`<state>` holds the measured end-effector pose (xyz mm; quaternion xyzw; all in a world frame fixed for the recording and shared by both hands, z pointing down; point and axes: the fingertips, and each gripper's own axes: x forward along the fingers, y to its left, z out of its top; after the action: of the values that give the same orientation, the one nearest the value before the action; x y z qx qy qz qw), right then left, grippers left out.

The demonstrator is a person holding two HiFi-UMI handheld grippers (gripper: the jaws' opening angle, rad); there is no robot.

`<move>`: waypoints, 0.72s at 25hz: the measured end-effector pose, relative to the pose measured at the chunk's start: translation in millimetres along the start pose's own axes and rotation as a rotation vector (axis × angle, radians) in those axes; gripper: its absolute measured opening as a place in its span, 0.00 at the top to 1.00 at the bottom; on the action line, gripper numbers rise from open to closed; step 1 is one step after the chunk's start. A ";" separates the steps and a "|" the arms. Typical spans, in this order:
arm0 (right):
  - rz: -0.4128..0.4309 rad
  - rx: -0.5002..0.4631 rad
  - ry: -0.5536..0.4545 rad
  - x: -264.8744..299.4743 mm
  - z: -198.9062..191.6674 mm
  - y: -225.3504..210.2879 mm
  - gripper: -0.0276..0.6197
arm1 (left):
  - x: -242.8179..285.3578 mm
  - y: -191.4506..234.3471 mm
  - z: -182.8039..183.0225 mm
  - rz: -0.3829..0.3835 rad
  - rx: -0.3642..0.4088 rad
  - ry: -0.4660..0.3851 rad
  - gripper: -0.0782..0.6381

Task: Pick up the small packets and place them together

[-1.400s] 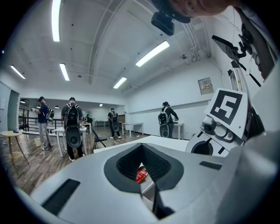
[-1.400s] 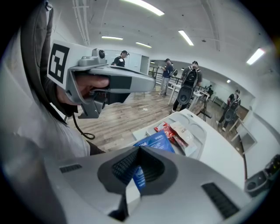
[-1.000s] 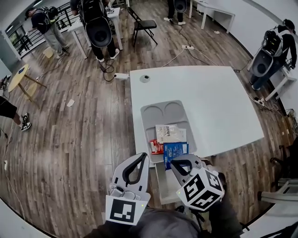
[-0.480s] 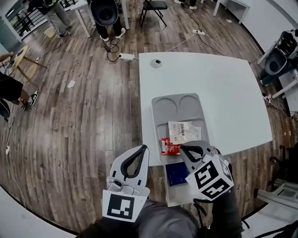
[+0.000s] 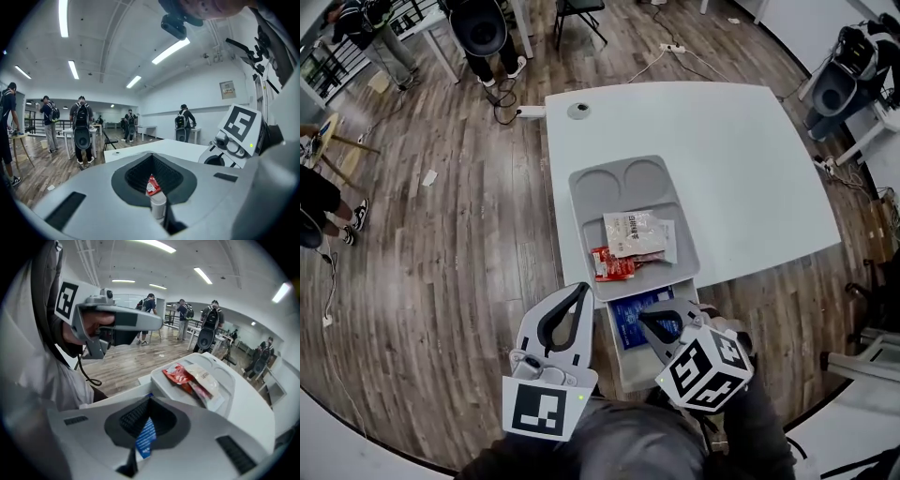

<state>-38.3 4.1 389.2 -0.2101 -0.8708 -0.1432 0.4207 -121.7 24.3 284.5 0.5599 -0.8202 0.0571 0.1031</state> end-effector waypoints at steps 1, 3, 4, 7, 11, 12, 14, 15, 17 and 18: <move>0.012 -0.011 0.003 3.5 -2.8 9.4 0.95 | -3.2 -5.1 -0.8 -0.004 0.001 0.000 0.89; 0.029 -0.030 0.015 11.1 -7.3 24.7 0.95 | -9.8 -11.4 -3.3 -0.008 0.004 0.004 0.89; 0.031 -0.037 0.023 14.7 -9.7 29.3 0.95 | -12.8 -12.6 -4.9 -0.007 0.004 0.007 0.89; 0.035 -0.069 0.073 26.1 -18.7 33.7 0.81 | -19.8 -8.7 -9.0 0.010 -0.004 0.013 0.89; 0.087 -0.123 0.161 40.8 -32.8 40.5 0.58 | -23.8 2.6 -15.3 0.034 -0.016 0.019 0.89; 0.107 -0.132 0.179 44.2 -36.1 43.2 0.55 | -23.8 5.6 -16.6 0.039 -0.020 0.020 0.89; 0.141 -0.150 0.205 50.7 -41.5 48.1 0.50 | -23.3 12.1 -19.0 0.051 -0.025 0.021 0.89; 0.152 -0.159 0.212 53.3 -43.5 49.9 0.47 | -22.9 15.4 -20.4 0.058 -0.027 0.021 0.89; 0.164 -0.171 0.213 56.2 -44.6 49.4 0.45 | -21.1 22.2 -23.4 0.074 -0.034 0.021 0.89; 0.167 -0.173 0.210 57.0 -44.3 48.0 0.45 | -20.2 25.2 -25.0 0.083 -0.039 0.019 0.89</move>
<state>-16.9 41.0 464.7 -0.3010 -0.7861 -0.2034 0.5000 -135.5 57.1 304.7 0.5225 -0.8428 0.0506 0.1190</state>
